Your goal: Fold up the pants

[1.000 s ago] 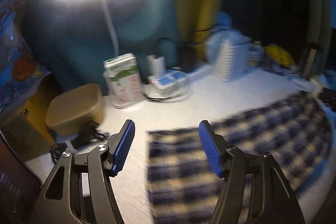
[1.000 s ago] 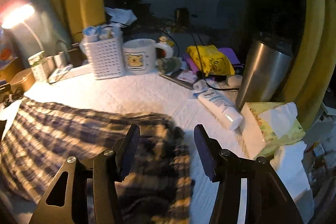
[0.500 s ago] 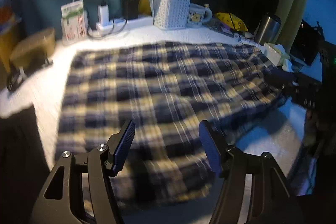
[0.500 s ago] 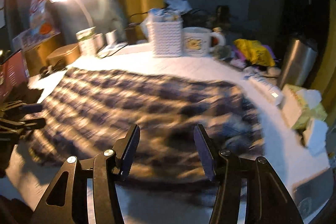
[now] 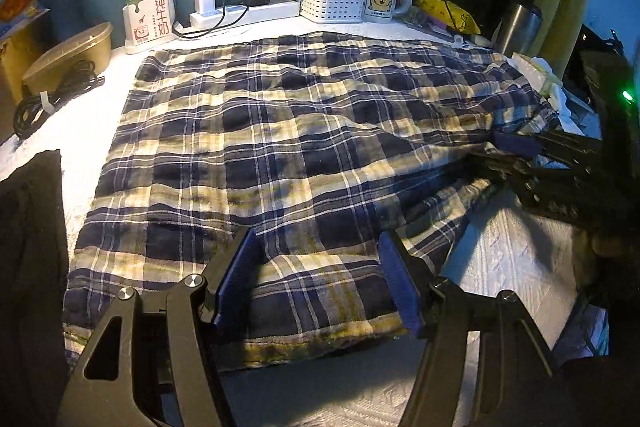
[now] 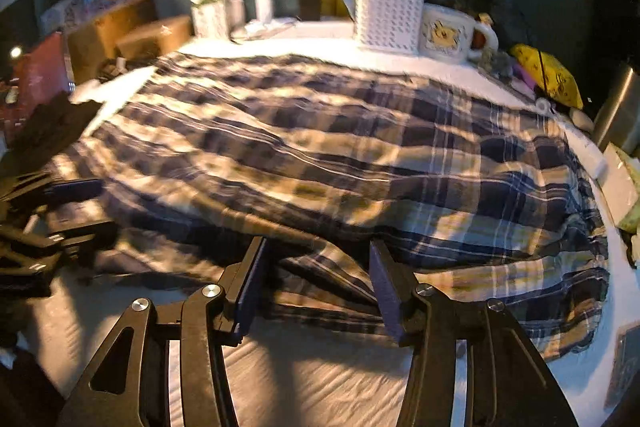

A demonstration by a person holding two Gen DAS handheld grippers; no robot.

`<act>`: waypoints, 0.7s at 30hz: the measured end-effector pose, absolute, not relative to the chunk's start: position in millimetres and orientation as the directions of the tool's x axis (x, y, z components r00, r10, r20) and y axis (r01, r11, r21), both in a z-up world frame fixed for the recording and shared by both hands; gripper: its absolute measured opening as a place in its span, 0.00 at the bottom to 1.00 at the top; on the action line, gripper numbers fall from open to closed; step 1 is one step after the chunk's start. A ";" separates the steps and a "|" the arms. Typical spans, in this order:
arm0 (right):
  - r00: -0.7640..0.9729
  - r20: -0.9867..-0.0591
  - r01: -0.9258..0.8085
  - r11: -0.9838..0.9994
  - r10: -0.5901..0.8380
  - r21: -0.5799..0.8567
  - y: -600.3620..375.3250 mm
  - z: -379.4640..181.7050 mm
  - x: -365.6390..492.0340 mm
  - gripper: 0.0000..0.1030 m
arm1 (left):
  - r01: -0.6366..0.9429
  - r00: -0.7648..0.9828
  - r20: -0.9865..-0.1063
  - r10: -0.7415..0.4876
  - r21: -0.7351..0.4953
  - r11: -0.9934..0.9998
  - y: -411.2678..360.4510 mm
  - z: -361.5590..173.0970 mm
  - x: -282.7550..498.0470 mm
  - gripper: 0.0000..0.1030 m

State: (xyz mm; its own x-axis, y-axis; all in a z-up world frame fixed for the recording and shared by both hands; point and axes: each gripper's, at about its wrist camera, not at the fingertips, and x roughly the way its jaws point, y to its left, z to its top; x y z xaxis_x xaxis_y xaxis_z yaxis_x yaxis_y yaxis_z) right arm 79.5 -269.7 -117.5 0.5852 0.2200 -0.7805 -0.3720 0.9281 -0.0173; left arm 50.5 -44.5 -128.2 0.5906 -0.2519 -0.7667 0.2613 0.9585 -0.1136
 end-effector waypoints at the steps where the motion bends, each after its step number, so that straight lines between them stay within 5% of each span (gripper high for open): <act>1: 0.589 -0.778 -0.366 0.930 0.217 -0.018 -269.7 -116.9 82.7 0.51 | 0.263 0.589 -0.767 -0.254 -0.115 0.958 -43.6 -128.0 50.5 0.61; 13: 0.685 -0.713 -0.236 0.971 0.147 -0.026 -303.1 -86.7 89.9 0.51 | 0.247 0.583 -0.768 -0.265 -0.144 0.958 -34.3 -119.4 51.1 0.62; 21: 0.627 -0.774 -0.184 0.982 0.087 -0.039 -352.3 -112.0 79.1 0.50 | 0.254 0.574 -0.784 -0.236 -0.103 0.962 -36.7 -126.7 50.8 0.62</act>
